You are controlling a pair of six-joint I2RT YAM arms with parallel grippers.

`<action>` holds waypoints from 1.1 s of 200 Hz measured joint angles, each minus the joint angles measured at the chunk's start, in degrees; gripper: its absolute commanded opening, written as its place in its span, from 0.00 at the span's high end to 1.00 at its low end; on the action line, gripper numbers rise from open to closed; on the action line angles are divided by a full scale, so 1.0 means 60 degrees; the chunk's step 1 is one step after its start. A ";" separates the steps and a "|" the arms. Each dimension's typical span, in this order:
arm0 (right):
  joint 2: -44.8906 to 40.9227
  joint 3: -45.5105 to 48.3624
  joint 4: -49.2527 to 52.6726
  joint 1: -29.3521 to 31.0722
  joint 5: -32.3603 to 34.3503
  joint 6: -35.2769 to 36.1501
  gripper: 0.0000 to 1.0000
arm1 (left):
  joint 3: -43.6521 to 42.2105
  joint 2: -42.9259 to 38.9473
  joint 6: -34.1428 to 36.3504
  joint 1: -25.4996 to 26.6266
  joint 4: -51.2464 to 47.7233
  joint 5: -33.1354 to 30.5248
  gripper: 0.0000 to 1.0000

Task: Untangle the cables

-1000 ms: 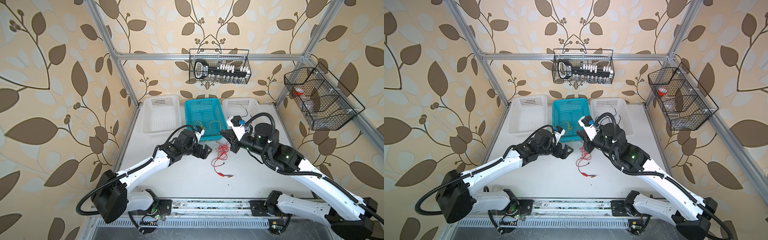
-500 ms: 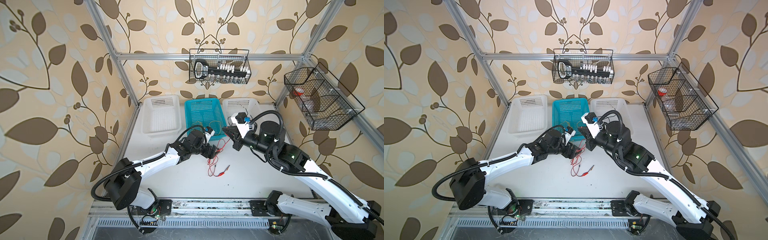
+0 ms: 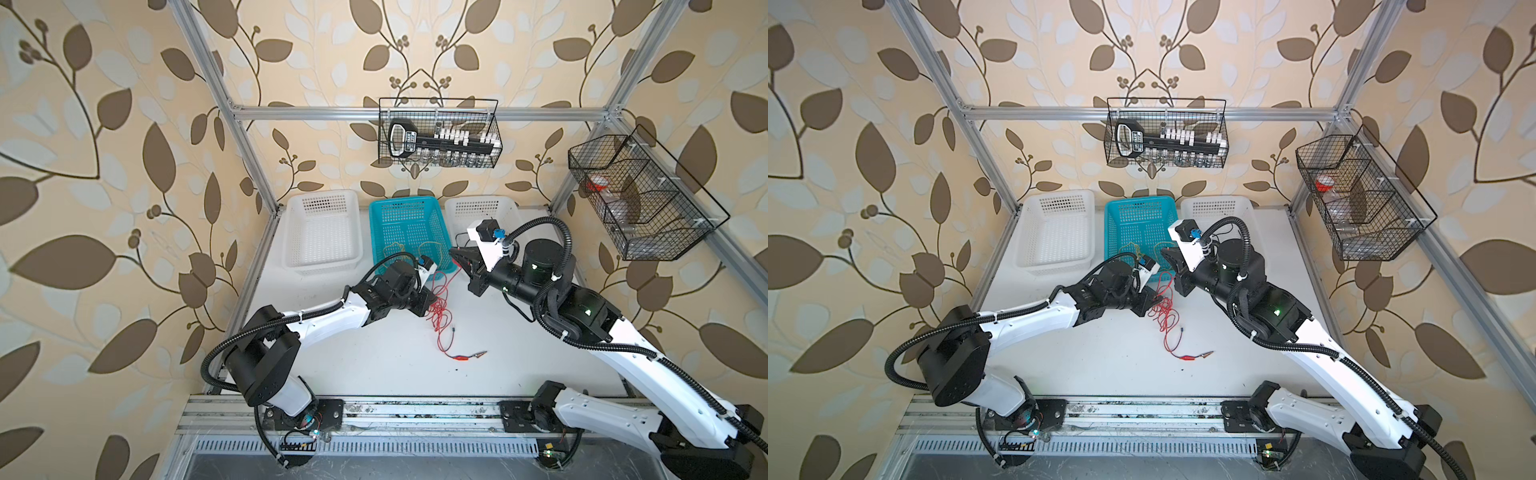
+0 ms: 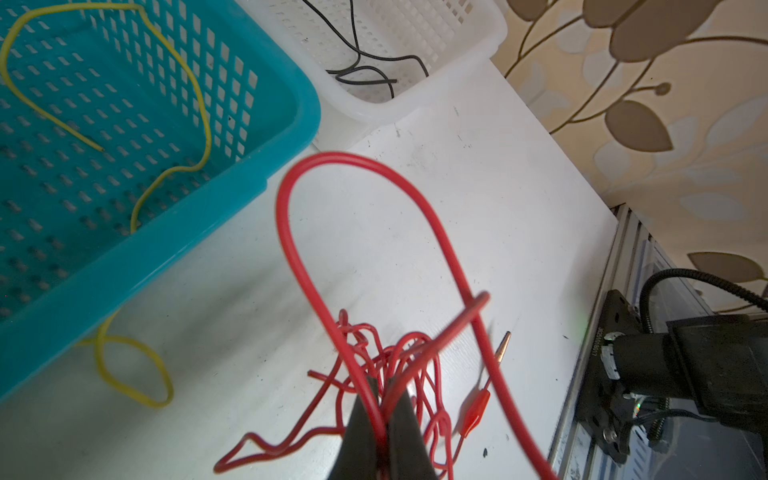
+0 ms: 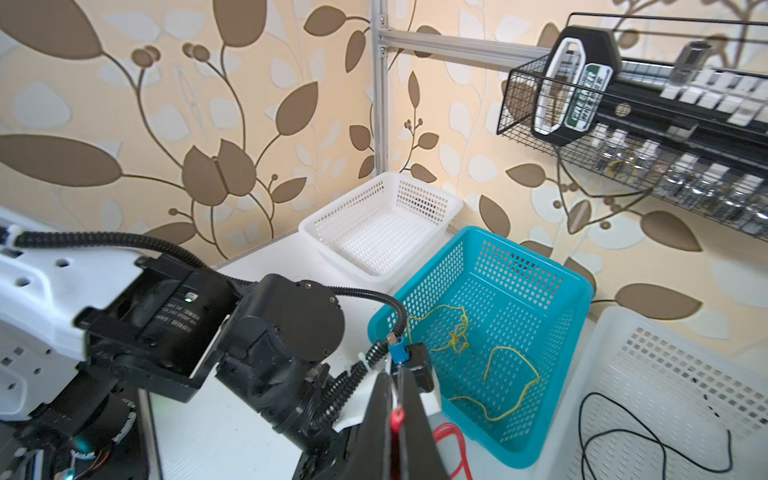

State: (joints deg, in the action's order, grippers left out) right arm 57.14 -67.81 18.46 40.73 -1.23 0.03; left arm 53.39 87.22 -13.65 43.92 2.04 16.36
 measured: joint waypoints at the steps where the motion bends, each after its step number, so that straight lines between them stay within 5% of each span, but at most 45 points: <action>1: -0.0004 0.0004 0.0000 -0.0007 0.0011 -0.0007 1.00 | 0.0000 -0.0004 0.0004 0.0000 0.0000 -0.0015 1.00; 115: -0.1475 0.1912 0.0361 -0.3464 0.2233 -0.1443 1.00 | -0.0197 -0.2521 0.0211 -0.0022 -0.2029 -0.2776 1.00; 146: -0.1508 0.2790 0.0444 -0.3901 0.1319 -0.1730 0.86 | -0.0492 -0.3311 0.0488 -0.0022 -0.2229 -0.3151 1.00; 183: -0.1351 0.3297 0.0590 -0.3457 -0.0291 -0.1552 0.53 | -0.0681 -0.3657 0.1035 -0.0080 -0.2237 -0.3311 1.00; 220: -0.1690 0.3195 0.0379 -0.3042 -0.1279 -0.1268 0.44 | -0.0834 -0.3676 0.1800 -0.0087 -0.2007 -0.3286 1.00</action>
State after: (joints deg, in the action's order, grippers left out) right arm 47.00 -48.64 20.73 22.48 -8.91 -7.57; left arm 48.38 65.17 -2.85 43.40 -10.00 -3.36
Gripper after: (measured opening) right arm 0.554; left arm 0.054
